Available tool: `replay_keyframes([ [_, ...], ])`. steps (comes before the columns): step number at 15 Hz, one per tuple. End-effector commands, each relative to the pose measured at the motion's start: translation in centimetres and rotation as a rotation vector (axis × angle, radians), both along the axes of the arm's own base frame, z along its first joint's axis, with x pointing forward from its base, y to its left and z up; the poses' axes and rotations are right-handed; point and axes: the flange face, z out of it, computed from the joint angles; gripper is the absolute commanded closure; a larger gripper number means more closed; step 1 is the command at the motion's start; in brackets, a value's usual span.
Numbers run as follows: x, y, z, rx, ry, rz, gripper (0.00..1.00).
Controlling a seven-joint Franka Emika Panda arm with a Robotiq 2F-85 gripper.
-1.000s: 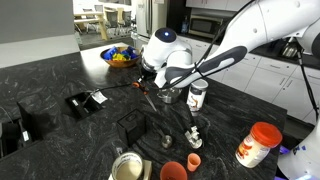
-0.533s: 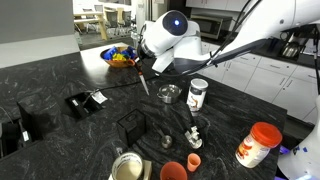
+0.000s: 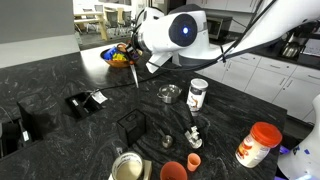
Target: Put the scissors inside the black object
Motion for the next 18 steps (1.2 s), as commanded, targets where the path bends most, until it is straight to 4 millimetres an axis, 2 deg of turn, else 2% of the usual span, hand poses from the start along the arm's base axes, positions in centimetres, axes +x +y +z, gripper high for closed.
replay_keyframes([
  [1,-1.1,0.7,0.7,0.027,-0.082,0.008,0.98],
  [6,-3.0,3.1,0.9,0.044,-0.155,0.088,0.98],
  [12,-7.0,7.0,0.9,0.075,-0.203,0.208,0.98],
  [15,-8.7,8.2,1.1,0.091,-0.220,0.233,0.98],
  [17,-9.5,8.4,1.1,0.106,-0.213,0.238,0.98],
  [18,-8.4,8.8,0.9,0.101,-0.204,0.227,0.93],
])
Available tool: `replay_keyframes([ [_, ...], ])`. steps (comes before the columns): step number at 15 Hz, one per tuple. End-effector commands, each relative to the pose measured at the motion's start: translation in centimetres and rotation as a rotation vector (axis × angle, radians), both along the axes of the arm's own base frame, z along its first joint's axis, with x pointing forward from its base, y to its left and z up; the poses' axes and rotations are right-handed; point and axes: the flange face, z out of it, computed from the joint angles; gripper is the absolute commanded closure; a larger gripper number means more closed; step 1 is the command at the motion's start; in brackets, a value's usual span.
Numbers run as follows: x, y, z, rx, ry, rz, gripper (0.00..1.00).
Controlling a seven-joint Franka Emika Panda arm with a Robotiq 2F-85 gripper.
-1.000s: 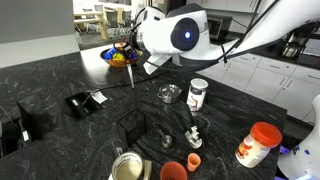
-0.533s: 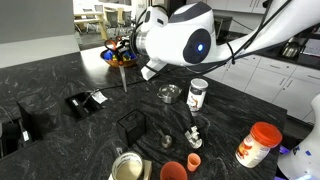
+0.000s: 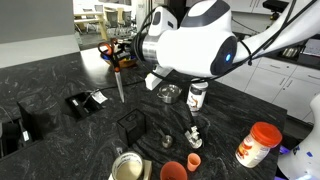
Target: Put the scissors inside the black object
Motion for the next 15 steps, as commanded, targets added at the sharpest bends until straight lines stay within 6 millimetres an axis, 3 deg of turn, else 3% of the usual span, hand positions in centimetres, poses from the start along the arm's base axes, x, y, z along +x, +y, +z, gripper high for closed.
replay_keyframes([
  [1,-0.3,0.0,0.3,0.003,0.002,0.002,0.93],
  [5,-0.5,-0.1,0.1,0.005,0.006,0.001,0.93],
  [6,-0.5,-0.1,0.1,0.005,0.006,0.001,0.98],
  [15,-2.5,0.6,-0.9,-0.034,-0.018,-0.112,0.98],
])
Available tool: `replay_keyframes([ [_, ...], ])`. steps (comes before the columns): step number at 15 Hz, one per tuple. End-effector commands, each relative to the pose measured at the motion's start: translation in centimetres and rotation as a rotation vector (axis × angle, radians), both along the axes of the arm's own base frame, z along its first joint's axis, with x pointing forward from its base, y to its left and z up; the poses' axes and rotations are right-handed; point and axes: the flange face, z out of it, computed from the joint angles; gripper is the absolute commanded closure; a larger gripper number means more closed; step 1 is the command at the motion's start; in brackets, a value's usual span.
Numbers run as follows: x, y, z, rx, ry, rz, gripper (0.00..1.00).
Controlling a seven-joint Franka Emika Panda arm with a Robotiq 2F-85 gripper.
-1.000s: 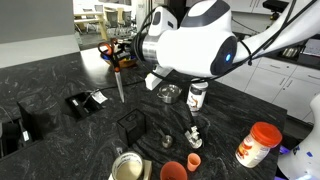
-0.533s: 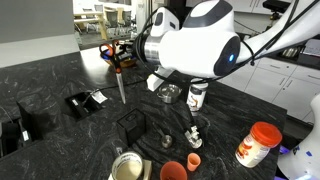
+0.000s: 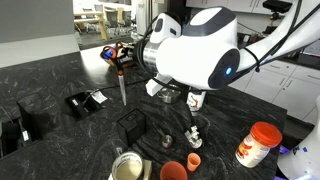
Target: Put the scissors inside the black object
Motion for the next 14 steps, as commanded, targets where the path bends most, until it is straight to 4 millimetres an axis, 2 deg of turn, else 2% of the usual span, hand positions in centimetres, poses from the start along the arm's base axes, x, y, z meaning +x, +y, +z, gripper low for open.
replay_keyframes([
  [1,-1.5,-0.2,0.2,-0.051,-0.010,-0.024,0.98],
  [5,-2.4,0.1,-0.3,-0.028,-0.006,-0.024,0.98],
  [14,-2.4,0.5,-1.7,-0.016,0.002,-0.010,0.98],
])
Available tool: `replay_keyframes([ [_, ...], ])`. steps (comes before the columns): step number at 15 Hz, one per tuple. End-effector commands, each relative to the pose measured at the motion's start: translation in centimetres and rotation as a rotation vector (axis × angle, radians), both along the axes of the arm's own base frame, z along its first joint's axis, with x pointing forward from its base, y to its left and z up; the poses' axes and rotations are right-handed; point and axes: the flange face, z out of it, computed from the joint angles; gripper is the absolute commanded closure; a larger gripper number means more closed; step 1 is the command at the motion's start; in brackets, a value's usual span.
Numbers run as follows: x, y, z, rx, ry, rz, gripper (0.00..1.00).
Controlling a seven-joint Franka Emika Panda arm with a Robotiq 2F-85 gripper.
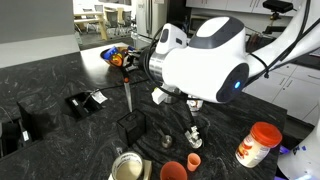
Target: Put the scissors inside the black object
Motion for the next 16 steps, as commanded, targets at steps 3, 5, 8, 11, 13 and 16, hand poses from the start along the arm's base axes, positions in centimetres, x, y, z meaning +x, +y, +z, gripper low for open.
replay_keyframes([
  [3,-0.5,0.8,-0.7,0.004,-0.020,0.021,0.98],
  [5,-0.5,0.8,-1.3,-0.010,-0.008,0.017,0.98],
  [8,-0.3,0.5,-1.9,-0.020,-0.019,0.008,0.98],
  [11,-0.1,0.0,-1.9,-0.045,-0.035,-0.003,0.98],
  [13,0.0,-0.2,-2.2,-0.047,-0.033,-0.004,0.98],
  [16,0.1,-0.1,-2.8,-0.048,-0.026,0.008,0.98],
])
